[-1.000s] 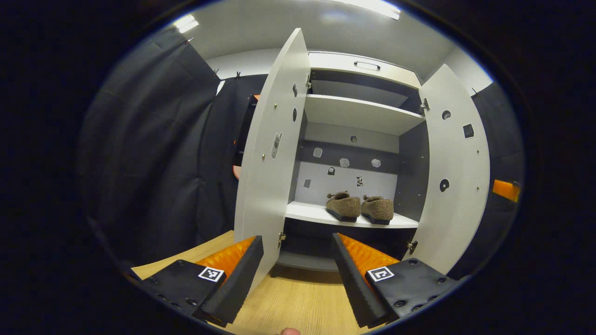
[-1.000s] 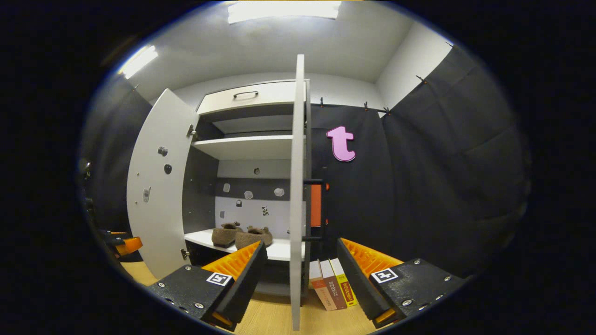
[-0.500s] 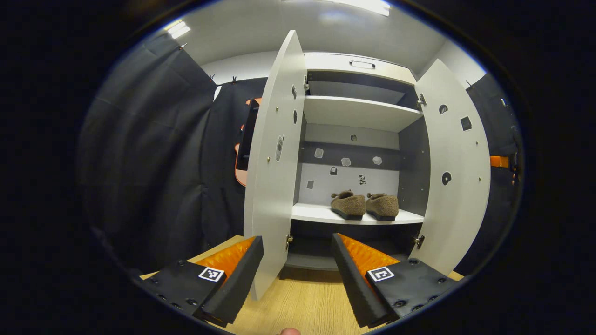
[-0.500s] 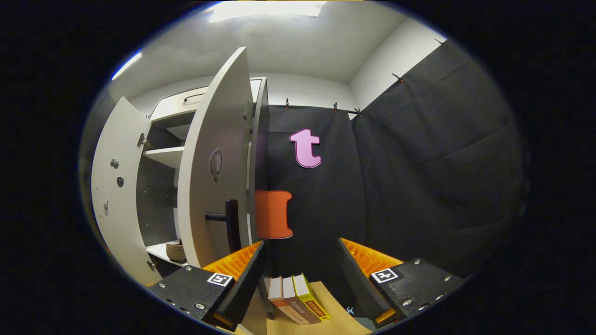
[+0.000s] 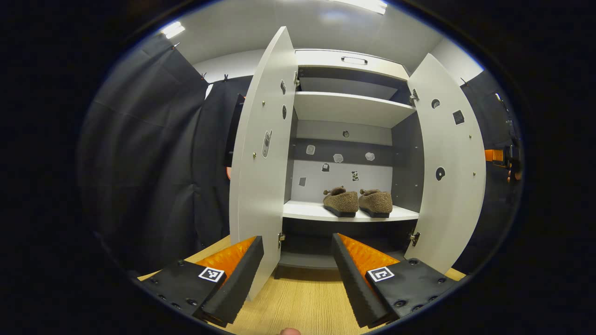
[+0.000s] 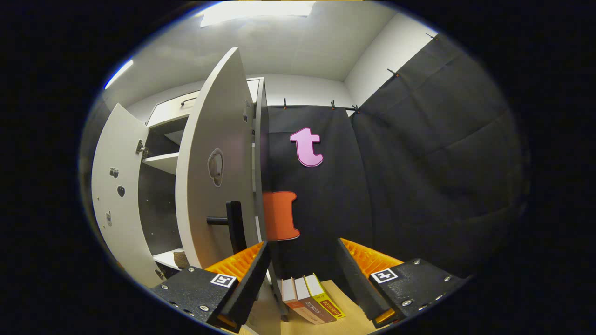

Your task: Grab one shoe with the right hand and put it into the shoe cabinet, grab the other shoe with the left hand and put it into the shoe cabinet; then close the right door with the right hand and the left door with the left hand.

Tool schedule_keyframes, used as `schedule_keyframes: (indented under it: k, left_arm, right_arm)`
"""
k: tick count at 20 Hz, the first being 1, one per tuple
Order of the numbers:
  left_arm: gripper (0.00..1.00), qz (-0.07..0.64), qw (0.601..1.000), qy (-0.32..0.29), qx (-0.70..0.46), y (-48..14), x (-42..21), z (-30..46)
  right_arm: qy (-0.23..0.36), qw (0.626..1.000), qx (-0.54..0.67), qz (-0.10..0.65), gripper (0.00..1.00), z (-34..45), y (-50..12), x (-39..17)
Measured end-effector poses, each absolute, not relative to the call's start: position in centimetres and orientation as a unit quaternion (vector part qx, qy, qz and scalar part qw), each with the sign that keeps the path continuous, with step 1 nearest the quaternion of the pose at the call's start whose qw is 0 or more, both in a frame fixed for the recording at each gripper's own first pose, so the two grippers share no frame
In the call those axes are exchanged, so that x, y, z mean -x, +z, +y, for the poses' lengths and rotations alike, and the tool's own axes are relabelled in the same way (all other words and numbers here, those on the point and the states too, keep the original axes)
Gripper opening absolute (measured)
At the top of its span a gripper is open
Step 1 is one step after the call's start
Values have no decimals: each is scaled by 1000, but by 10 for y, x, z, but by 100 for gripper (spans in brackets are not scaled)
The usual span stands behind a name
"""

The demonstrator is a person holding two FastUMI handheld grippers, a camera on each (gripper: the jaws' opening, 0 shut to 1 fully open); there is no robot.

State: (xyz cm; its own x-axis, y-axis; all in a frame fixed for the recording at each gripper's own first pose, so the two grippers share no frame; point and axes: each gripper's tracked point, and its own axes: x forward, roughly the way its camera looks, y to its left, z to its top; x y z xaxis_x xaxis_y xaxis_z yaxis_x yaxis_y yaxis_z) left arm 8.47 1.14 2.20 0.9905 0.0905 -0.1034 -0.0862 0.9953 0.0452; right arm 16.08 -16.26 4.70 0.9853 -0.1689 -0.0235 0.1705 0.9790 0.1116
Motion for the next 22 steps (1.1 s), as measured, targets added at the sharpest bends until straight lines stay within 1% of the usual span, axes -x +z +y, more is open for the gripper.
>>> schedule_keyframes:
  k: [1,2,3,4,5,6,7,8,9,10,11,12,13,14,15,16,17,18,19,22]
  left_arm:
    - [96,54,997,40,-21,21,-86,8]
    - [92,54,998,37,-22,22,-85,6]
    - [96,54,998,34,-21,21,-84,4]
    - [96,54,998,32,-20,20,-82,3]
    - [99,56,998,31,-20,19,-83,3]
    - [99,58,998,32,-21,18,-82,4]
    - [96,58,998,32,-21,18,-82,5]
    - [96,59,997,33,-21,16,-82,5]
    - [92,62,997,33,-21,14,-82,6]
    - [96,63,997,34,-21,13,-81,6]
    - [96,63,997,35,-20,12,-81,7]
    - [96,64,997,34,-18,11,-80,7]
    - [96,64,997,35,-17,10,-79,7]
    - [96,63,997,36,-17,11,-78,7]
    - [99,59,997,37,-17,13,-76,7]
    - [93,55,998,39,-19,15,-74,7]
    - [96,52,998,39,-20,17,-74,8]
    - [96,51,998,39,-21,17,-73,8]
    - [96,51,998,39,-23,17,-73,8]
    - [96,57,997,40,-20,13,-73,9]
  right_arm:
    - [-76,996,-53,4,89,-151,49,-162]
    - [-66,996,-52,4,89,-138,49,-163]
    - [-53,997,-54,5,89,-125,49,-165]
    - [-39,998,-56,5,88,-113,48,-168]
    - [-24,998,-58,5,89,-99,48,-171]
    - [-12,998,-60,3,88,-87,47,-176]
    - [-4,998,-63,0,88,-78,48,-179]
    - [0,998,-68,1,88,-70,46,-183]
    - [6,997,-74,-1,89,-62,46,-187]
    - [14,997,-78,0,89,-52,44,-191]
    - [27,997,-79,1,88,-40,44,-195]
    - [41,996,-76,6,98,-29,42,-199]
    - [49,996,-78,9,89,-20,39,-202]
    - [56,995,-83,7,90,-14,39,-205]
    - [63,994,-86,6,92,-5,41,-206]
    - [66,994,-85,7,92,0,40,-209]
    - [67,994,-83,10,98,4,36,-213]
    - [71,994,-84,15,98,9,33,-216]
    - [75,993,-90,22,92,13,29,-222]
    - [89,989,-111,41,92,26,18,-234]
